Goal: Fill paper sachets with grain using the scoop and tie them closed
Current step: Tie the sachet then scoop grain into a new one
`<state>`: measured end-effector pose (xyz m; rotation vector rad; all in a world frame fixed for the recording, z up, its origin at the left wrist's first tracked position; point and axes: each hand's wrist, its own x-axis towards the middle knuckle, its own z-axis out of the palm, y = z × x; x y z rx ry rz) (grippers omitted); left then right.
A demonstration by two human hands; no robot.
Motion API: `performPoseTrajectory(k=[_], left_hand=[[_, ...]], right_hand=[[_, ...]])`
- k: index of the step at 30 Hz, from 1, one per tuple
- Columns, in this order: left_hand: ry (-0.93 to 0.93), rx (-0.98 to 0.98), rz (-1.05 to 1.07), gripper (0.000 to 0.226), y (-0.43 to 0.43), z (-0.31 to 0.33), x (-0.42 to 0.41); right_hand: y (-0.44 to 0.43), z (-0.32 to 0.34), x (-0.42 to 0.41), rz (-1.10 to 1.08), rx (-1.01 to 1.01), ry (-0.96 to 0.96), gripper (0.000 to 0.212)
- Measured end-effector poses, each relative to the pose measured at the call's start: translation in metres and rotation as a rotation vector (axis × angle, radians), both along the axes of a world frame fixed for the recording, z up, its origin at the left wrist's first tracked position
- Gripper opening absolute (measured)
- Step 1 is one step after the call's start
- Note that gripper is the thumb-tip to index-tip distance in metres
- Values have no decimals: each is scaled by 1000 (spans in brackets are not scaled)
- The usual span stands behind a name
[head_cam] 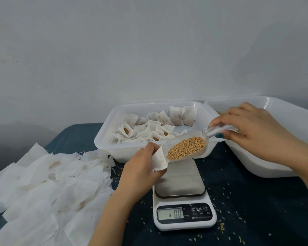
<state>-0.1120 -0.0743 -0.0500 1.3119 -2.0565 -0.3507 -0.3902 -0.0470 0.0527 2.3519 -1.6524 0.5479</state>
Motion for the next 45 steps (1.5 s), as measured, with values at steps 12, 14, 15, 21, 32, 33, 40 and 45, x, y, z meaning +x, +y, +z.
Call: performPoseTrajectory(k=[12, 14, 15, 21, 32, 33, 40, 45], left_hand=[[32, 77, -51, 26, 5, 6, -8], [94, 107, -77, 26, 5, 5, -9], [121, 118, -86, 27, 5, 5, -9], [230, 200, -159, 29, 4, 4, -9], [303, 271, -189, 23, 8, 8, -11], [303, 269, -182, 23, 8, 8, -11], [285, 272, -175, 22, 7, 8, -10], [268, 258, -188, 20, 6, 7, -9]], right_hand=[[-2, 16, 11, 20, -5, 119, 35], [-3, 20, 13, 35, -29, 149, 33], [-3, 22, 15, 40, -38, 166, 34], [0, 27, 21, 42, -34, 203, 43], [-2, 36, 18, 63, -90, 216, 41], [-2, 36, 18, 67, -96, 210, 40], [0, 40, 21, 69, -102, 203, 41], [3, 42, 21, 74, -104, 207, 41]])
